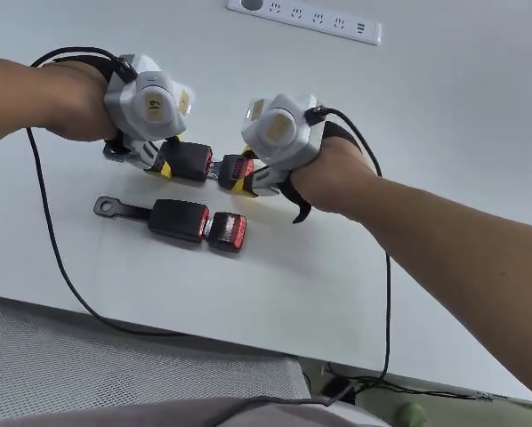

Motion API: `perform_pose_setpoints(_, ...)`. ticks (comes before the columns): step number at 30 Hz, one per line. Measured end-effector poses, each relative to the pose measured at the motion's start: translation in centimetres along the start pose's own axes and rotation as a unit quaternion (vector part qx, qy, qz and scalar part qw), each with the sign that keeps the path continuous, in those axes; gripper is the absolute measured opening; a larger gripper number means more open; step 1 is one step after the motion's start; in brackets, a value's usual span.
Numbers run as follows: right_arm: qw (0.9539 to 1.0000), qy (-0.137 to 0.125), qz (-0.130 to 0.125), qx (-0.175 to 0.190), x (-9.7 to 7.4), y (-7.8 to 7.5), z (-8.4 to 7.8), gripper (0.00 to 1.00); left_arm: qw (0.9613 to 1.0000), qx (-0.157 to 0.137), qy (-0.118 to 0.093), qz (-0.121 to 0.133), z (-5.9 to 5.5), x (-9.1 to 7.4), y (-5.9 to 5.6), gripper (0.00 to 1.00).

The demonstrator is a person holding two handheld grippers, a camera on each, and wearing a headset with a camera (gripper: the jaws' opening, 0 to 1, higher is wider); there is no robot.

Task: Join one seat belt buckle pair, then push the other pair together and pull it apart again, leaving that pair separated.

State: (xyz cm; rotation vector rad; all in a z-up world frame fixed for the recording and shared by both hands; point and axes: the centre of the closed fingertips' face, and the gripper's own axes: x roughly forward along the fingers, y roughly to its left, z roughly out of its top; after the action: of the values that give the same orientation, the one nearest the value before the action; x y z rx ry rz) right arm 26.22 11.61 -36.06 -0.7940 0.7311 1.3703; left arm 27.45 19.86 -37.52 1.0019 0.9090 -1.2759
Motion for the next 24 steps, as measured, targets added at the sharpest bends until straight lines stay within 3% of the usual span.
perform_pose_setpoints(7, 0.9999, -0.012, 0.001, -0.004, -0.3, 0.0, -0.3, 0.32, 1.0000, 0.003, 0.005, -0.003, 0.1, 0.0, 0.0, 0.31)
perform_pose_setpoints(12, 0.9999, -0.009, -0.005, -0.012, -1.1, 0.0, -1.6, 0.32, 1.0000, -0.002, 0.001, 0.001, 0.2, -0.2, -0.2, 0.31)
perform_pose_setpoints(24, 0.9996, 0.017, -0.024, 0.000, -5.4, 0.1, -8.3, 0.33, 1.0000, -0.001, 0.007, 0.000, 0.2, -0.2, -0.2, 0.32)
